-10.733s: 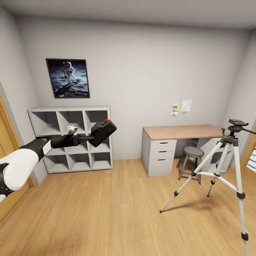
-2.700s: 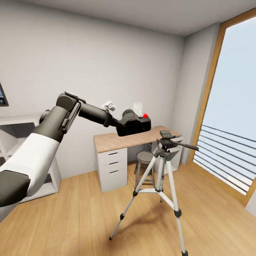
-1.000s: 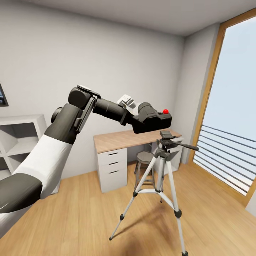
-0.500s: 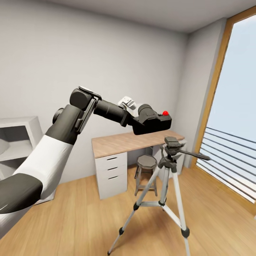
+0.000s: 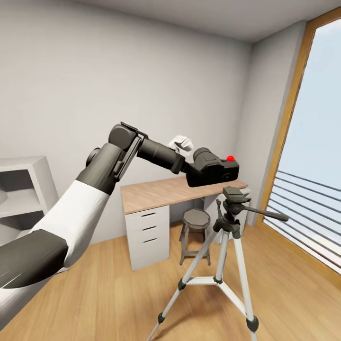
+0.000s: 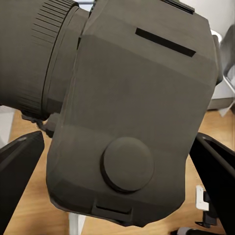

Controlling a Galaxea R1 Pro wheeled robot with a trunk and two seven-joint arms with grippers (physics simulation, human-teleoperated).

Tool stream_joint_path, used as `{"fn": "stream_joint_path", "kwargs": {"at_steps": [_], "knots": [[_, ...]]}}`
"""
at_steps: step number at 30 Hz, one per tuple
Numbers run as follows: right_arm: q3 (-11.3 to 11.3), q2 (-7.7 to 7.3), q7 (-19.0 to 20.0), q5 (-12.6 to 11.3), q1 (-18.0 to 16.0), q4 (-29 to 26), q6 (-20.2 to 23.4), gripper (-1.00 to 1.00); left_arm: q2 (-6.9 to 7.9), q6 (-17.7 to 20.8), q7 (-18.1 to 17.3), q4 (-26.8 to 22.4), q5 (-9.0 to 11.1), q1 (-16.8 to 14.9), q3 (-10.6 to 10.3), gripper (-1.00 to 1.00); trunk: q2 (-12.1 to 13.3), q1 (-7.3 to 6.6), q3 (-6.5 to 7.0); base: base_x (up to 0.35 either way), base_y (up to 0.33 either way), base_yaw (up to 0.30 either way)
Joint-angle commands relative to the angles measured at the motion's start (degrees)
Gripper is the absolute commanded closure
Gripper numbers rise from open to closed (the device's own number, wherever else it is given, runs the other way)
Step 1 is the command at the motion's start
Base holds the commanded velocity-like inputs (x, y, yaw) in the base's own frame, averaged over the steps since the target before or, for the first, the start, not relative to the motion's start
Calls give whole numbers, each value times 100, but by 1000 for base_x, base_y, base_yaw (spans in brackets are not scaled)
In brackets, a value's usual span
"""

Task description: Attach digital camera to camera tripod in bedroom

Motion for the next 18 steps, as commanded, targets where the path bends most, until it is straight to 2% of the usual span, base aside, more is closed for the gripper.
{"fn": "stream_joint_path", "kwargs": {"at_steps": [1, 18], "knots": [[47, 3, 2, -59, -7, 23, -41, -100, -13, 53, -52, -1, -61, -2, 6, 100, -5, 2, -3, 3, 0, 0], [44, 3, 2, -59, -7, 25, -42, -100, -53, 53, -32, -4, -60, -2, -39, 100, -5, 2, -3, 19, -13, 0]]}}
